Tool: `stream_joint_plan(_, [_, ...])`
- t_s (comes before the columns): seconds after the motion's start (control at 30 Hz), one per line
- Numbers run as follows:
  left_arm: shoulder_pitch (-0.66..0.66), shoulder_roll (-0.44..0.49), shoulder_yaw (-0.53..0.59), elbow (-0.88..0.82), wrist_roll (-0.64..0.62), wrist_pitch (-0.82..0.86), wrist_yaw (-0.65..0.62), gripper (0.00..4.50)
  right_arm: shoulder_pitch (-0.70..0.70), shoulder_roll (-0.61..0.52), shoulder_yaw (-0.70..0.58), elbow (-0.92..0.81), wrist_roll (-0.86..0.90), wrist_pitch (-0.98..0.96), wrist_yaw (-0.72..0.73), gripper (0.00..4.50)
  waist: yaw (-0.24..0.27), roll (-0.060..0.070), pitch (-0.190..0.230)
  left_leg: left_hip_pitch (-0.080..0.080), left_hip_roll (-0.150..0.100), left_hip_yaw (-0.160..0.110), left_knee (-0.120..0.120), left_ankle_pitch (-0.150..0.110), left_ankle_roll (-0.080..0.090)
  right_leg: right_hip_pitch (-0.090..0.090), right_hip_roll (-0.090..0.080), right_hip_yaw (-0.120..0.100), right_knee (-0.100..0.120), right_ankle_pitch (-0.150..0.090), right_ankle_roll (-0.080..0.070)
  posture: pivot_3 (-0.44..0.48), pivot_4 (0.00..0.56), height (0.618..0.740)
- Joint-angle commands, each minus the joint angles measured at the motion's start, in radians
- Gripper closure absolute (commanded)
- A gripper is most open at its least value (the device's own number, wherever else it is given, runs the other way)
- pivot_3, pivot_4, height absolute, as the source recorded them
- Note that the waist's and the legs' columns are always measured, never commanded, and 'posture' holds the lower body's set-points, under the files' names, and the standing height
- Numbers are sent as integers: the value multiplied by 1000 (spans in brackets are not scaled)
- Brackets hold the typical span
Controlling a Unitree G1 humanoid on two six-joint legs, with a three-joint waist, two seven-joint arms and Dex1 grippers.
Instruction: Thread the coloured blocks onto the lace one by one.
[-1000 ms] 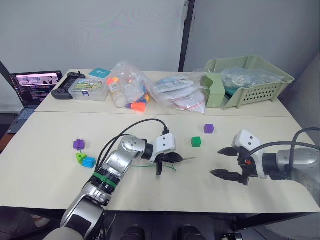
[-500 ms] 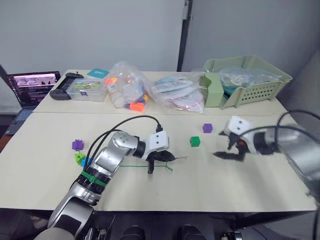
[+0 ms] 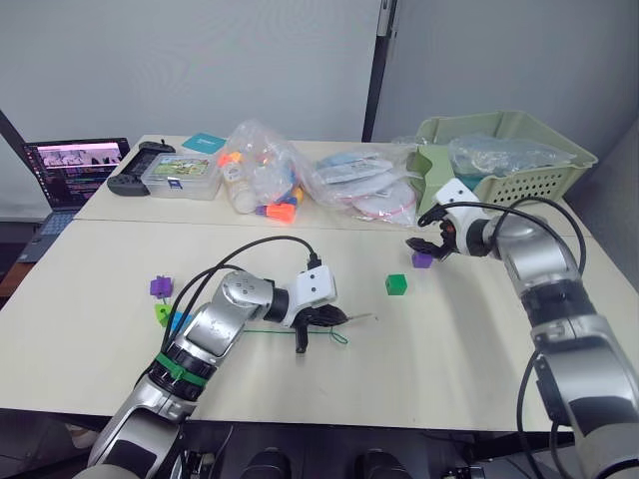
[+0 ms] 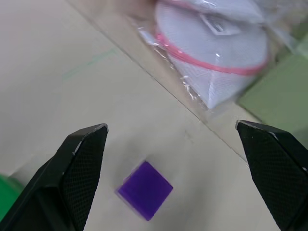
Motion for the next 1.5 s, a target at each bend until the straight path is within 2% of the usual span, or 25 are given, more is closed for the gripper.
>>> stream_joint_plan(0.03, [-14,-1,16,-34,-14,2,12,4447,88,63,-113,-143,51,72,-145,0,-4,0,0,0,0,0,0,0,0,0,0,0,0,0,0,0,150,737])
stream_joint_plan(0.13, [-22,-6,11,-22,-15,-3,13,4447,175,127,-160,-235,53,92,-243,0,-10,0,0,0,0,0,0,0,0,0,1,0,1,0,0,0,150,737])
stream_joint_plan(0.27, [-28,-11,8,-15,-16,-8,12,4447,225,182,-183,-274,58,82,-293,0,-18,1,0,1,0,1,0,0,0,0,1,1,1,0,0,0,150,737])
stream_joint_plan(0.73, [-32,-9,11,-9,-14,-17,12,4447,143,267,-225,-24,85,-50,-363,0,-21,1,0,1,0,1,0,0,0,0,2,1,1,0,0,0,150,737])
stream_joint_plan(0.77, [-32,-9,11,-8,-14,-17,12,4500,143,268,-226,-18,85,-55,-365,514,-21,1,0,1,0,1,0,0,0,0,2,1,1,0,0,0,150,737])
stream_joint_plan(0.8, [-33,-9,11,-8,-14,-17,13,4500,144,270,-230,-17,87,-60,-370,737,-22,1,0,1,0,1,0,0,0,0,2,1,1,0,0,0,150,737])
stream_joint_plan(0.93, [-36,-16,7,-2,-14,-23,11,4500,161,275,-259,-50,106,-64,-382,2098,-25,1,0,1,0,1,0,0,0,0,2,1,1,0,0,0,150,737])
stream_joint_plan(1.03, [-44,-26,0,12,-17,-36,4,4500,186,265,-274,-131,129,-30,-379,3151,-25,1,0,1,0,0,-1,0,0,0,2,1,1,0,0,0,150,737])
stream_joint_plan(1.07, [-46,-31,-1,18,-17,-40,2,4500,202,262,-281,-175,141,-8,-379,3328,-26,1,0,1,0,0,-1,0,0,0,2,1,0,0,0,0,150,737])
stream_joint_plan(1.27, [-62,-62,-16,57,-17,-73,-20,4500,350,218,-326,-488,199,157,-388,3327,-17,1,0,1,0,0,-1,0,0,0,1,1,0,0,0,0,150,737])
stream_joint_plan(1.37, [-80,-88,-30,98,-13,-103,-38,4500,458,203,-369,-703,248,271,-406,3327,-10,1,0,1,0,0,0,0,0,0,1,1,0,0,0,0,150,737])
stream_joint_plan(1.5, [-109,-121,-49,169,-6,-149,-61,4500,594,247,-390,-996,310,430,-466,3327,-12,1,0,1,0,0,0,0,0,1,2,0,0,0,0,0,150,737])
